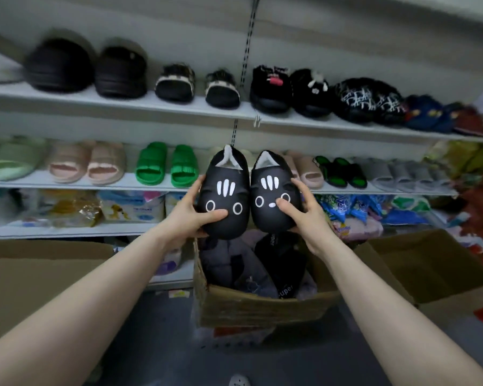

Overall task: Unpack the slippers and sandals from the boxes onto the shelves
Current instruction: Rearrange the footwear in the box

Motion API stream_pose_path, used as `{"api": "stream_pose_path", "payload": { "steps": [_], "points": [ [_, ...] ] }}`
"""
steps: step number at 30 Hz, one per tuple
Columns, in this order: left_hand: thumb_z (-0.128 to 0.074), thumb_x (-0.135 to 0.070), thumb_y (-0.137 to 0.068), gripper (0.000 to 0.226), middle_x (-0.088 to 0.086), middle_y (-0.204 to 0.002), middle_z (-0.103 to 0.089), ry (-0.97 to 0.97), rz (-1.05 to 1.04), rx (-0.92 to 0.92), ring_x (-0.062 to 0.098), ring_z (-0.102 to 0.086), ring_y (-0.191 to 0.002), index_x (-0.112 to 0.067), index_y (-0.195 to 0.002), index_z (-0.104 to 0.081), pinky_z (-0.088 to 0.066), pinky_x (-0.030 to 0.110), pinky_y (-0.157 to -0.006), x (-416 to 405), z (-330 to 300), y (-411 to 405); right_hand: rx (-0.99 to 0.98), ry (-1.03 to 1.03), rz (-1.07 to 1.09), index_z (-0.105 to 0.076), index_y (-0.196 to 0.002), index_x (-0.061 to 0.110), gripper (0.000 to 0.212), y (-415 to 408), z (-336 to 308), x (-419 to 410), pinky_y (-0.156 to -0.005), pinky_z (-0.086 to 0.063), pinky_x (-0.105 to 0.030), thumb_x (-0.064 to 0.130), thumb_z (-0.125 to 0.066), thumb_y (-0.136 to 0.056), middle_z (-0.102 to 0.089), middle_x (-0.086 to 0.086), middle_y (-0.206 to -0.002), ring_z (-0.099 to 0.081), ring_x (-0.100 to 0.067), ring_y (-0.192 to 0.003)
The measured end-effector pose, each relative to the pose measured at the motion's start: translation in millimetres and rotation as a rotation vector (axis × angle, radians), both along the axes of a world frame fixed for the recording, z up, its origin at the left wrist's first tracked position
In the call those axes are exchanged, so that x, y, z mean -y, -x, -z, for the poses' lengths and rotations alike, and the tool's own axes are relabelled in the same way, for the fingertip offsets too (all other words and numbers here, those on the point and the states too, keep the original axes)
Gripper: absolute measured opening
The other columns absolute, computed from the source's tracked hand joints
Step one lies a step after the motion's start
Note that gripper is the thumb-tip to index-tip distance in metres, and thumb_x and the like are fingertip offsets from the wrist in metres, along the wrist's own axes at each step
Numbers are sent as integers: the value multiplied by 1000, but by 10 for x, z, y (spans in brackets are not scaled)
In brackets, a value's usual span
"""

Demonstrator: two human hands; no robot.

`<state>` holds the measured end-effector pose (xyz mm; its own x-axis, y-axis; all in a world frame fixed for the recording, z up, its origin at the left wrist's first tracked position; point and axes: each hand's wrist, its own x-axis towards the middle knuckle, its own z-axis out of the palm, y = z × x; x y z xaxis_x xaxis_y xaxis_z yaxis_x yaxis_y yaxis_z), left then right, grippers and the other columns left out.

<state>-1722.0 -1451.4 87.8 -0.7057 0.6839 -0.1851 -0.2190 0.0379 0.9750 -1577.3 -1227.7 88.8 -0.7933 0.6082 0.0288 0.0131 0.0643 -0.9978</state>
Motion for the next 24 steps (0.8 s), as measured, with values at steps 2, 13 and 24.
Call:
{"api": "stream_pose_path", "payload": {
  "steps": [2, 13, 24],
  "points": [
    [-79, -9, -74, 90, 7, -126, -62, -47, -15, -43, 21, -68, -97, -54, -136, -32, -58, 37, -63, 94, -222, 24, -37, -38, -11, -54, -129, 50, 71, 41, -230, 80, -97, -54, -44, 42, -85, -65, -58, 3, -135, -61, -16, -119],
    [-80, -7, -74, 90, -2, -116, -64, -206, -83, -290, 11, -69, -87, -48, -140, -35, -55, 31, -54, 439, -1743, 318, -263, -241, -18, -56, -128, 50, 64, 287, -1787, 243, -93, -55, -36, 33, -84, -73, -60, 0, -132, -61, -16, -117],
    [-81, -17, -74, 87, -9, -123, -59, -193, -123, -399, 20, -65, -100, -49, -138, -32, -58, 39, -67, 107, -3172, 805, -389, -183, -83, -53, -135, 36, 55, 925, -3149, -153, -80, -58, -45, 25, -75, -85, -60, 10, -132, -65, -18, -112]
  ]
}}
